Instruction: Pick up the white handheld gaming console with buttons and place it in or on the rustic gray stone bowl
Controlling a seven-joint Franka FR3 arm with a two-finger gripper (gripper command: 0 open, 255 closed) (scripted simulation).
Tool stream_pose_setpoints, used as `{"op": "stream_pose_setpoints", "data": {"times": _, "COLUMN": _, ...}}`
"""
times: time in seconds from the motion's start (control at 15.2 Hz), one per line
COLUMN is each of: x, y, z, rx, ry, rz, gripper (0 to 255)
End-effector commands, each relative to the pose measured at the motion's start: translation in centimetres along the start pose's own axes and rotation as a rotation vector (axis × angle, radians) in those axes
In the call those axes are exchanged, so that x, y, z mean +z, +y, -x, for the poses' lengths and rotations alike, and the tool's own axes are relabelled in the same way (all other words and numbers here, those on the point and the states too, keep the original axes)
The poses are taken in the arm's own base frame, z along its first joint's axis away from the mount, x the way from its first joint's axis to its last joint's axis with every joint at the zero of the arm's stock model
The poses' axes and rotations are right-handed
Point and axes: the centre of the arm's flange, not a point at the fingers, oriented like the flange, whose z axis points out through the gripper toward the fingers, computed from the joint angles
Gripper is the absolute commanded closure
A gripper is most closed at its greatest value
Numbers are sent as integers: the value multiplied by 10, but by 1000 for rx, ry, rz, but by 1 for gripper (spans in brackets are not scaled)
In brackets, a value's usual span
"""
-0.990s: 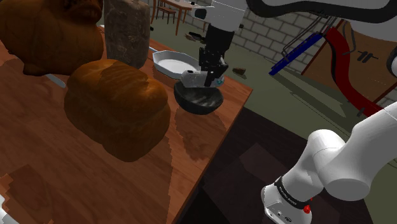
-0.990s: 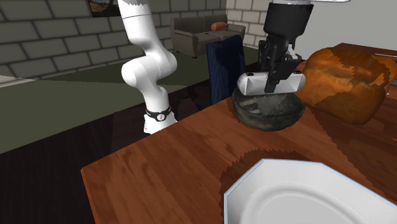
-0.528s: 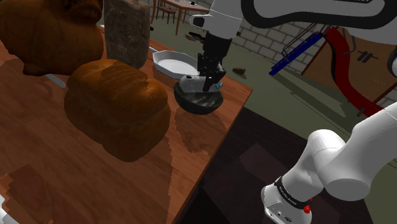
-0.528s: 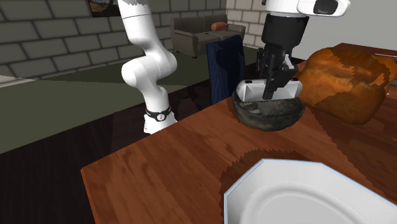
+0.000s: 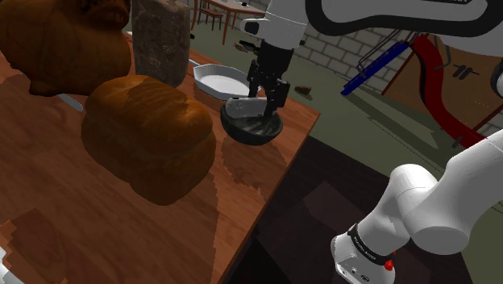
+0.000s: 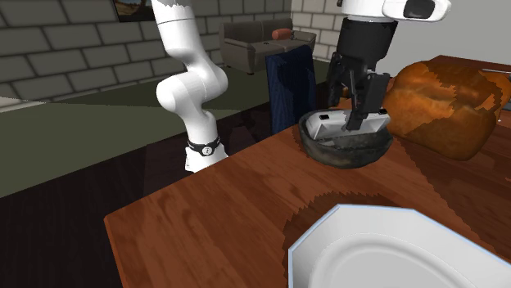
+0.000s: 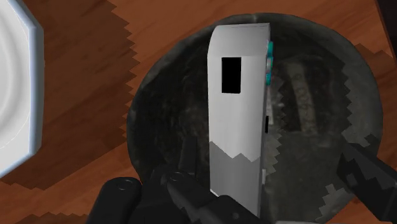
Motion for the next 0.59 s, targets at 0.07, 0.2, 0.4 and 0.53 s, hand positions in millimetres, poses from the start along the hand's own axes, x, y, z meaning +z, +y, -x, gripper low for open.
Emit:
{"op": "stream_pose_setpoints", "data": {"times": 0.07, "x": -13, "y": 0, "z": 0, "rx": 0, "ry": 0, "rz": 0, "gripper": 0}}
{"op": "stream_pose_setpoints", "data": {"times": 0.2, "x": -40, "y": 0, "z": 0, "rx": 0, "ry": 0, "rz": 0, "gripper": 0}}
{"op": "stream_pose_setpoints", "data": {"times": 0.4, "x": -50, "y": 0, "z": 0, "rx": 0, "ry": 0, "rz": 0, "gripper": 0}}
{"op": "stream_pose_setpoints", "data": {"times": 0.53, "x": -50, "y": 0, "z": 0, "rx": 0, "ry": 0, "rz": 0, "gripper": 0}}
